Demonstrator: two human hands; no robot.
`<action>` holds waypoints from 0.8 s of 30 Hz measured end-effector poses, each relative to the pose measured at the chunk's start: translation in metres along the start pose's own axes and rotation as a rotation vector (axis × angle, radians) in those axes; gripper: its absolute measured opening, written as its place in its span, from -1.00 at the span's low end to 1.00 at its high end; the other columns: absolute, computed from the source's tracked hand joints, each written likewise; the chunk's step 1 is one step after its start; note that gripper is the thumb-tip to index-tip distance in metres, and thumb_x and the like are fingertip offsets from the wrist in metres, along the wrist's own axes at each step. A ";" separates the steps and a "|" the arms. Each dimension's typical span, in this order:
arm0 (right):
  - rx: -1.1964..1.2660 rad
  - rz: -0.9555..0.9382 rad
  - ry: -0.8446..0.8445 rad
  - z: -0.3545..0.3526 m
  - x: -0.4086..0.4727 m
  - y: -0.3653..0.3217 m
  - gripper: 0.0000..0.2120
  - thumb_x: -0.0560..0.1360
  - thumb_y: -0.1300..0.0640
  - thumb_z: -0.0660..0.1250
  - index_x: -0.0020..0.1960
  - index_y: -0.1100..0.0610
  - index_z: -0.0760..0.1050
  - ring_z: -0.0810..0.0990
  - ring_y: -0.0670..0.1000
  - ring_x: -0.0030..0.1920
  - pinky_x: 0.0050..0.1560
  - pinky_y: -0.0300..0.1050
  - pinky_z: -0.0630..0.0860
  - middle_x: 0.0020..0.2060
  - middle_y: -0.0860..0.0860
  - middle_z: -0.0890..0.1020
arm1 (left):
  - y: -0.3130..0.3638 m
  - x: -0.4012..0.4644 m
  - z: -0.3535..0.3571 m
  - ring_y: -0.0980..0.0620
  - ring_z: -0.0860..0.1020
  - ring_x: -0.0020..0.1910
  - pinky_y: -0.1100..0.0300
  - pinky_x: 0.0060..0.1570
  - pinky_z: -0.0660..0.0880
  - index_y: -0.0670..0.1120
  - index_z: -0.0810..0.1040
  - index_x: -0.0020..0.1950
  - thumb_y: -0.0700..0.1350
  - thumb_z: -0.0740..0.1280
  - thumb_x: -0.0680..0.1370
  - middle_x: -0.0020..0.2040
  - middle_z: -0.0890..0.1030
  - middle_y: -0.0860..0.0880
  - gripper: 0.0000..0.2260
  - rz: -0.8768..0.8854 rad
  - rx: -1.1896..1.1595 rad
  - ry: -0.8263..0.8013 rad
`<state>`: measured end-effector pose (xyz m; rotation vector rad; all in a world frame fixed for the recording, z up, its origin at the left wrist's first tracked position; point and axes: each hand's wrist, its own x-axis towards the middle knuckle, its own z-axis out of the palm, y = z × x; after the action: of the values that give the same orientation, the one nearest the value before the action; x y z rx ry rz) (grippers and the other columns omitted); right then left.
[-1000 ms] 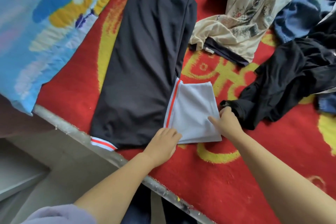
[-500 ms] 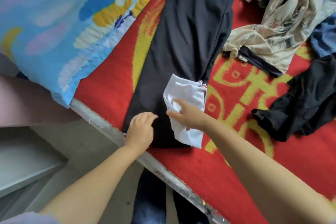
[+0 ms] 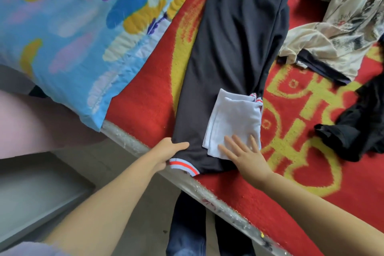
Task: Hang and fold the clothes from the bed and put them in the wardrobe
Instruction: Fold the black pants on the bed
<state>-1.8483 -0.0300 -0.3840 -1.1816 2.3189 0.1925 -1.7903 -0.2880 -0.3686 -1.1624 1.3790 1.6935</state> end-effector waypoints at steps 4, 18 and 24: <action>0.123 -0.102 -0.233 -0.022 0.000 -0.011 -0.40 0.48 0.37 0.06 0.46 -0.03 0.25 0.28 0.10 0.38 0.31 0.09 0.24 0.37 -0.01 0.34 | 0.015 -0.018 -0.015 -0.10 0.65 -0.03 0.11 -0.06 0.57 -0.28 0.56 0.14 -0.22 0.34 0.55 0.01 0.67 -0.20 -0.80 -0.210 0.128 -0.269; 0.535 0.416 0.002 -0.128 0.085 0.136 -0.64 0.53 0.25 0.25 0.31 0.12 0.44 0.54 0.11 0.15 0.12 -0.11 0.39 0.13 0.07 0.59 | 0.157 0.039 0.028 -0.10 0.63 -0.24 -0.03 -0.11 0.59 -0.29 0.47 0.11 0.00 -0.01 0.68 -0.21 0.63 -0.21 -0.59 0.016 -0.534 -0.038; 0.219 0.391 0.628 -0.088 0.049 0.050 -0.54 0.43 0.11 0.24 0.32 0.15 0.46 0.40 0.17 0.38 0.35 0.30 0.27 0.31 0.13 0.49 | 0.082 0.033 0.047 -0.15 0.47 0.30 -0.08 0.32 0.36 -0.22 0.41 0.39 -0.05 0.22 0.54 0.29 0.51 -0.20 -0.55 1.083 1.020 0.256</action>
<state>-1.9454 -0.0659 -0.3395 -0.7311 3.0069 -0.3401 -1.8874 -0.2623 -0.3649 0.0370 2.8342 1.0160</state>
